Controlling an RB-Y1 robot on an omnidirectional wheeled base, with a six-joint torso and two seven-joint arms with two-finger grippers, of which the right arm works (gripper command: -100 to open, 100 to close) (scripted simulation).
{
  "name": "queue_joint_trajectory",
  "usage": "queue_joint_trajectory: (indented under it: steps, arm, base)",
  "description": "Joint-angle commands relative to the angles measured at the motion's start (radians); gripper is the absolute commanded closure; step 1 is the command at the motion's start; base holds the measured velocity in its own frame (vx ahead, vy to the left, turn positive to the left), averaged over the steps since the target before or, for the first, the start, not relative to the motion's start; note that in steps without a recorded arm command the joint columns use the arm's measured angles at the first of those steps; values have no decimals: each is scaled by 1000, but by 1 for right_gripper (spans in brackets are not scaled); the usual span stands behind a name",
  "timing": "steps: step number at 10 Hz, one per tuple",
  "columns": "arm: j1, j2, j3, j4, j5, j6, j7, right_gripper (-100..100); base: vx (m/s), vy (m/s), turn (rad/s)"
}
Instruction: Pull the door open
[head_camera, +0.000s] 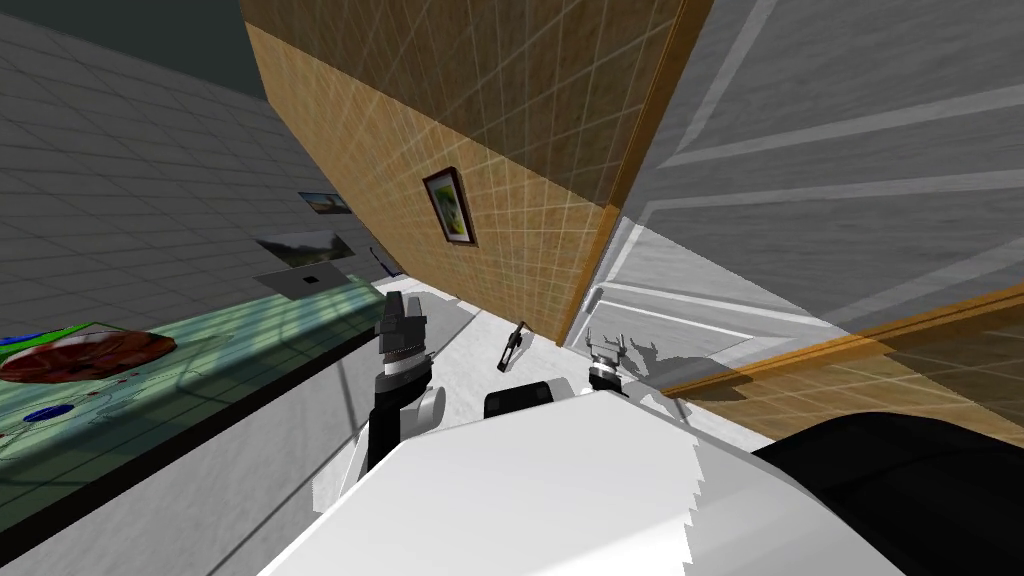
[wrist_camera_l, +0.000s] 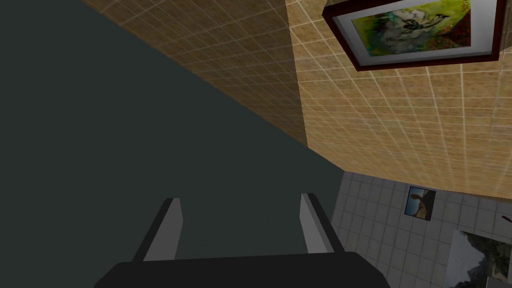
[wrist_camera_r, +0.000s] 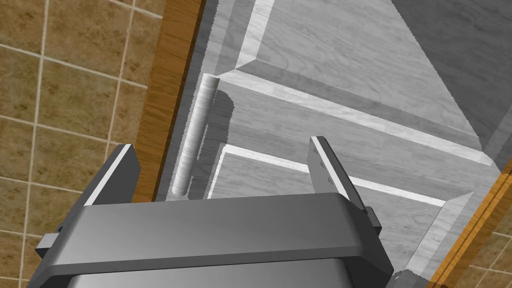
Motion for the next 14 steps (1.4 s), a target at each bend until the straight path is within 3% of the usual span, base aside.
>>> queue_joint_trajectory:
  steps: [1,14]
  arm:
    - [2,3,3,31,-28,-19,-32,-100]
    - [3,37,4,271,-273,-128,-277,-100]
  base:
    - [73,-79,160]
    - [71,-110,204]
